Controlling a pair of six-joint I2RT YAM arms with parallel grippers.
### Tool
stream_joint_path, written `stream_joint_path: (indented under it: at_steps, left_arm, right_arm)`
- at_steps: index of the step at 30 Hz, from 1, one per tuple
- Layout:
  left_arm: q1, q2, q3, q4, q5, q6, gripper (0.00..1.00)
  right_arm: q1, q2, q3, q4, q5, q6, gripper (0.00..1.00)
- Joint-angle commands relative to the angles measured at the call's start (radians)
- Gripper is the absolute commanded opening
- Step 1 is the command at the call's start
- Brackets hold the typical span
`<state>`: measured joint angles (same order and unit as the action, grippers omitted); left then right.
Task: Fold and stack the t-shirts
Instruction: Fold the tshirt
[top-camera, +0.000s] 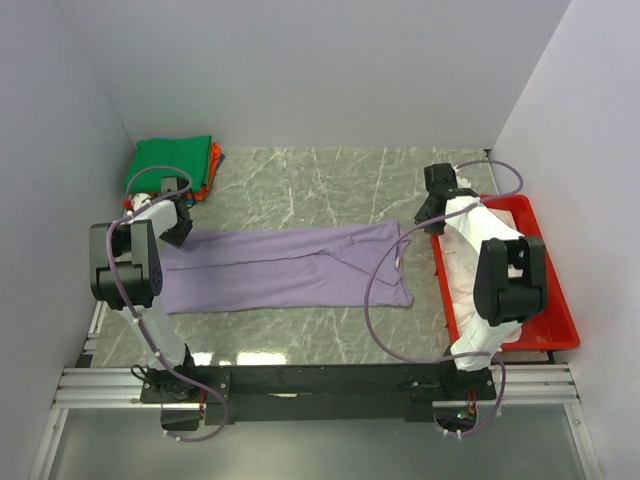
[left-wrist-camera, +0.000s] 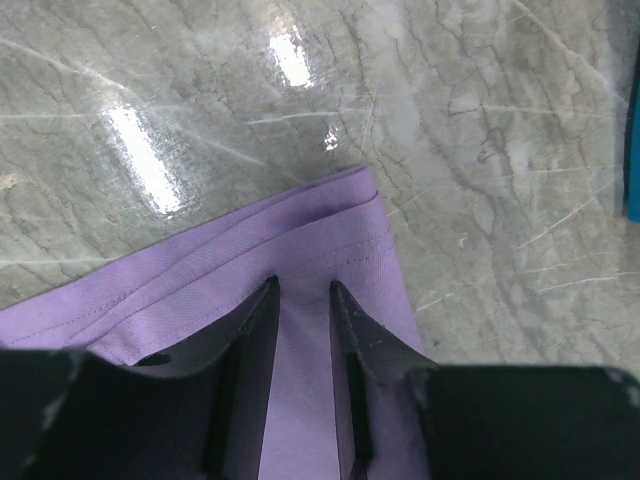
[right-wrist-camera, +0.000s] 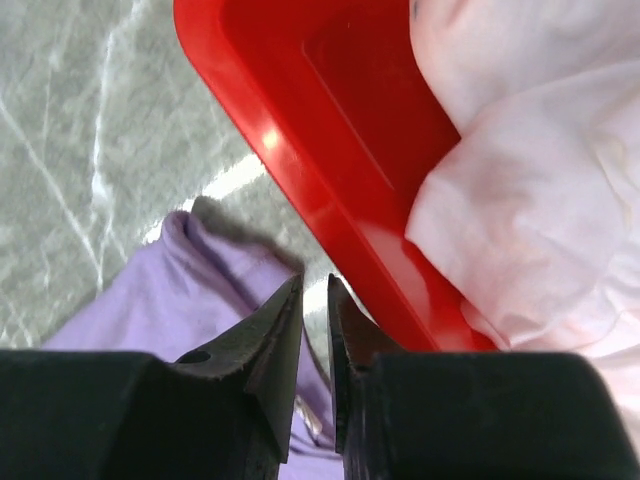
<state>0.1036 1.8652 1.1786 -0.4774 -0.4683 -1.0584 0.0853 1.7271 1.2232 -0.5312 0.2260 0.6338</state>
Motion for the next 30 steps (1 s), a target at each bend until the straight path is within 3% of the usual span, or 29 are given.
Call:
stream_joint_path:
  at_steps: [1,5,11,24,30]
  left_arm:
    - [0.010,0.032,-0.013,-0.018,0.016,0.014,0.34]
    - [0.010,0.014,-0.020,0.003,0.037,0.026,0.35]
    - [0.004,-0.050,-0.051,0.063,0.082,0.035,0.40]
    - [0.002,-0.264,-0.168,0.198,0.128,0.063,0.66]
    - [-0.011,-0.348,-0.160,0.178,0.148,0.071,0.74]
  right_arm:
    - [-0.001,-0.096,-0.046,0.063,-0.052,-0.013,0.24]
    - [0.040,-0.181,-0.148,0.118,-0.148,-0.010,0.24]
    - [0.183,-0.268,-0.228,0.168,-0.159,0.006,0.25]
    - [0.359,-0.307,-0.378,0.263,-0.189,0.007,0.28]
    - [0.405,-0.339,-0.436,0.289,-0.163,-0.009,0.38]
